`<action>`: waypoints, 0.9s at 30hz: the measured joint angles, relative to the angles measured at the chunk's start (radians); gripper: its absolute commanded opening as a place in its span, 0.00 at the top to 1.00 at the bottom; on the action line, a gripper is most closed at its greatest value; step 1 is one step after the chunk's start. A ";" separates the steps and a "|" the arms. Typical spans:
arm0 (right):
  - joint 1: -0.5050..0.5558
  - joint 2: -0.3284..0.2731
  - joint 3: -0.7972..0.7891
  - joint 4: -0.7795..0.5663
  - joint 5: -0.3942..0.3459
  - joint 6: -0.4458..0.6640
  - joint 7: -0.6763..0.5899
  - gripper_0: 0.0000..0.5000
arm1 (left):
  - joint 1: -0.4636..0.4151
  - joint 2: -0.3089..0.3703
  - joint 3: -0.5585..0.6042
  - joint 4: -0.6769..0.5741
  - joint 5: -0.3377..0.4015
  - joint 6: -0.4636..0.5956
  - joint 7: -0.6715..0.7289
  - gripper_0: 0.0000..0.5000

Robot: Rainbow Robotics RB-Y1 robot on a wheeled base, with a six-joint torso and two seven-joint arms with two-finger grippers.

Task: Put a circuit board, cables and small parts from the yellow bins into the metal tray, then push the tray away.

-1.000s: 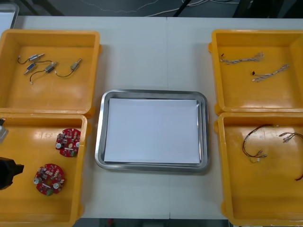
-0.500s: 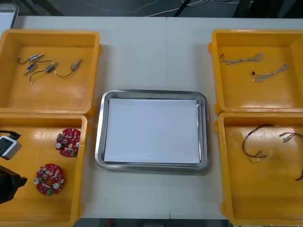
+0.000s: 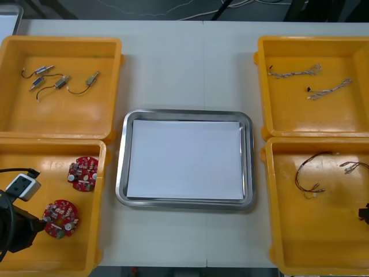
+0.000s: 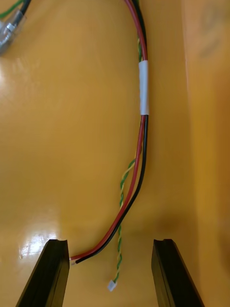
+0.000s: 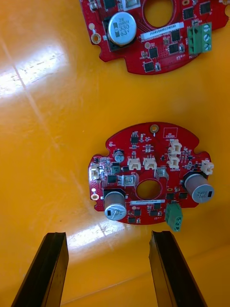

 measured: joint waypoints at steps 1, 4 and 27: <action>0.000 0.000 0.004 0.004 0.000 -0.005 0.000 0.00 | 0.000 -0.003 -0.002 0.002 -0.002 0.000 -0.012 0.00; 0.000 0.001 0.010 0.015 0.001 -0.015 0.000 0.00 | 0.000 -0.016 -0.003 0.009 -0.006 -0.001 -0.038 0.00; 0.000 0.002 0.032 0.038 0.010 -0.061 0.000 1.00 | 0.002 -0.062 -0.066 0.010 -0.069 -0.001 -0.044 0.00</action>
